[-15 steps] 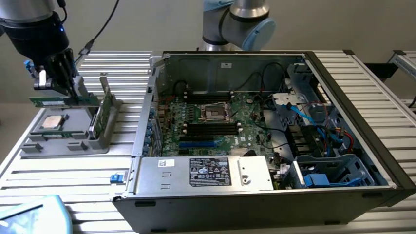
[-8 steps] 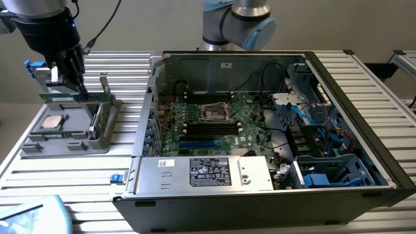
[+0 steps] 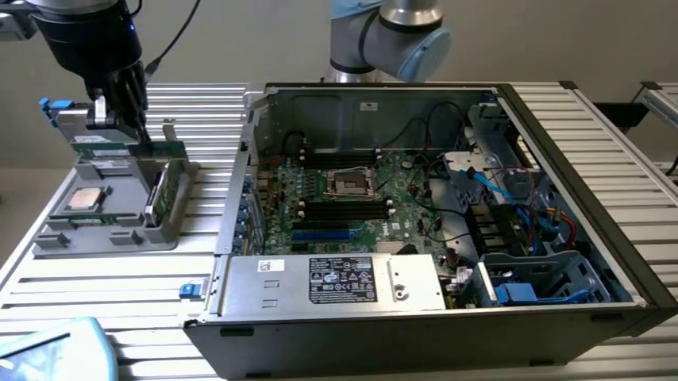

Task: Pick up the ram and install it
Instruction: 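Pick up the ram and move it above insertion slot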

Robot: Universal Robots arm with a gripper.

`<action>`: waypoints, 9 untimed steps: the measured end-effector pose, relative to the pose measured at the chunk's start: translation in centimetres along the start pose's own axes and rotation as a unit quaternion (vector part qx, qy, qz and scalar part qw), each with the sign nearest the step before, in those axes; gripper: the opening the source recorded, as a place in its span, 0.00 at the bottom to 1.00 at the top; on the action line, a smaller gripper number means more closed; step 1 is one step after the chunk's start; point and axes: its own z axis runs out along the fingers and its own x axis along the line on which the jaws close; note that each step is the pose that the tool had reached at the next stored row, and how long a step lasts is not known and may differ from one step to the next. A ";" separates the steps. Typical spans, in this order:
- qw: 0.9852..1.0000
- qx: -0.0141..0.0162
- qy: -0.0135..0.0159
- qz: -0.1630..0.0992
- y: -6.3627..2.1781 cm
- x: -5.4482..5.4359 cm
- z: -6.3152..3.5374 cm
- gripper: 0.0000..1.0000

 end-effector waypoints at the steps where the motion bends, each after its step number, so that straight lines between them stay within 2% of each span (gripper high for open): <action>1: 1.000 -0.001 0.000 0.000 -0.17 0.0 -0.26 0.14; 9: 1.000 -0.005 -0.004 0.000 -1.82 0.8 -1.30 0.14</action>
